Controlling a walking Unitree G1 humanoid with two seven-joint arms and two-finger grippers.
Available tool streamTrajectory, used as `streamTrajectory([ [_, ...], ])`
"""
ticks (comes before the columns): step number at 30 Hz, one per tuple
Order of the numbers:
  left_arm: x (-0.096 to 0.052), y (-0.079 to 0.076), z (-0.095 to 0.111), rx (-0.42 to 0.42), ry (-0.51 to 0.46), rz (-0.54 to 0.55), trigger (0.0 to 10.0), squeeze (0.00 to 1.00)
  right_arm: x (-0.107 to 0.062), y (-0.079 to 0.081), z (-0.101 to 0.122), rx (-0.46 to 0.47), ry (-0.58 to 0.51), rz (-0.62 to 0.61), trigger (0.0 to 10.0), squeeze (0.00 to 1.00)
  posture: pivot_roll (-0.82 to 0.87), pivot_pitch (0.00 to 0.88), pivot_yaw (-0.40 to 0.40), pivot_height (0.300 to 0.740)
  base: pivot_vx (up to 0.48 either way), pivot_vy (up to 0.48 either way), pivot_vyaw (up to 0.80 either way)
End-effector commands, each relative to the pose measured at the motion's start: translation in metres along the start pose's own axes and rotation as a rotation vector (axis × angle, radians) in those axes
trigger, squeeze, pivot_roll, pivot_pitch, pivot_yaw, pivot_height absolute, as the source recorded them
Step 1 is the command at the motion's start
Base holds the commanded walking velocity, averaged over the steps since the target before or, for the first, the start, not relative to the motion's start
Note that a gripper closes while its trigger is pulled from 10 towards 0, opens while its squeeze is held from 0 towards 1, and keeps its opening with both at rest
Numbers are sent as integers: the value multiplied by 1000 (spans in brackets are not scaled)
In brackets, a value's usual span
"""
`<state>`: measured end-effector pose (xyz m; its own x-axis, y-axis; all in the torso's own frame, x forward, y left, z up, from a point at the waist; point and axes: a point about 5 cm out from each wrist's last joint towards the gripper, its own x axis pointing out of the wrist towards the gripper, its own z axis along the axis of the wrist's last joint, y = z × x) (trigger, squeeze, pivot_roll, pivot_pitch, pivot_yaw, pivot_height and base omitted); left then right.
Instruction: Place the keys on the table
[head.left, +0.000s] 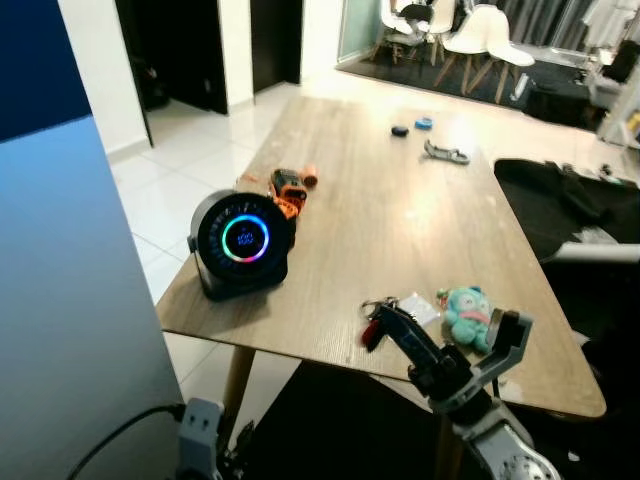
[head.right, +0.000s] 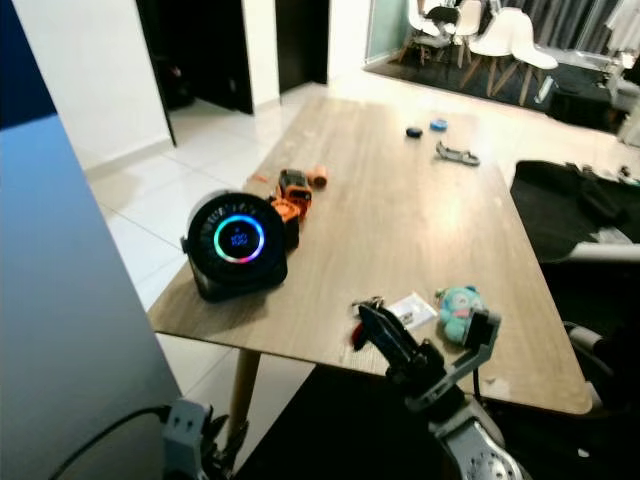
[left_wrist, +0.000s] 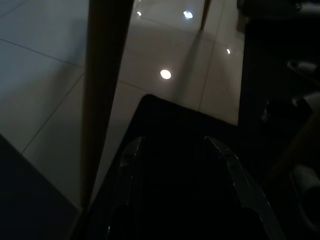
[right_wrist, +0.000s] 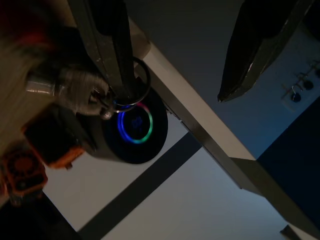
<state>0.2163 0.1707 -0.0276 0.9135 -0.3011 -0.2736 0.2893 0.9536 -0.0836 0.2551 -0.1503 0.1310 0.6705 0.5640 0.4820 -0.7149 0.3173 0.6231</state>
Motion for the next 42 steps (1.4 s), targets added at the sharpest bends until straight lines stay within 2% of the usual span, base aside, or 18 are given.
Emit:
streamTrajectory([
  [1, -4, 1, -6, 2, 29, -3, 10000, 0, -3, -1, -1, -2, -2, -10, 10000, 0, 71, 66, -64, 740, 0, 0, 0],
  [11, -4, 0, -5, 9, 25, -19, 10000, 0, 7, 2, 16, -57, -46, 9, 10000, 0, 63, 73, -63, 740, 0, 0, 0],
  [21, -4, 0, -4, 10, 15, -29, 10000, 0, 10, -8, 42, -153, -98, -44, 10000, 0, 64, 81, -65, 740, 0, 0, 0],
  [24, -5, 0, -4, 12, 17, -33, 10000, 0, 9, -19, 53, -216, -117, -122, 10000, 0, 64, 77, -67, 740, 0, 0, 0],
  [25, -6, 0, -5, 11, 18, -35, 10000, 0, 8, -26, 60, -261, -138, -181, 10000, 0, 63, 74, -67, 740, 0, 0, 0],
  [30, -6, -1, -6, 11, 23, -38, 10000, 0, 7, -39, 71, -317, -164, -273, 10000, 0, 61, 69, -64, 740, 0, 0, 0],
  [39, -5, 1, -5, 15, 26, -43, 10000, 0, 14, -59, 85, -406, -166, -402, 10000, 0, 64, 66, -58, 740, 0, 0, 0],
  [42, -5, 3, -5, 20, 27, -45, 10000, 0, 23, -65, 93, -463, -140, -421, 10000, 0, 64, 66, -56, 740, 0, 0, 0],
])
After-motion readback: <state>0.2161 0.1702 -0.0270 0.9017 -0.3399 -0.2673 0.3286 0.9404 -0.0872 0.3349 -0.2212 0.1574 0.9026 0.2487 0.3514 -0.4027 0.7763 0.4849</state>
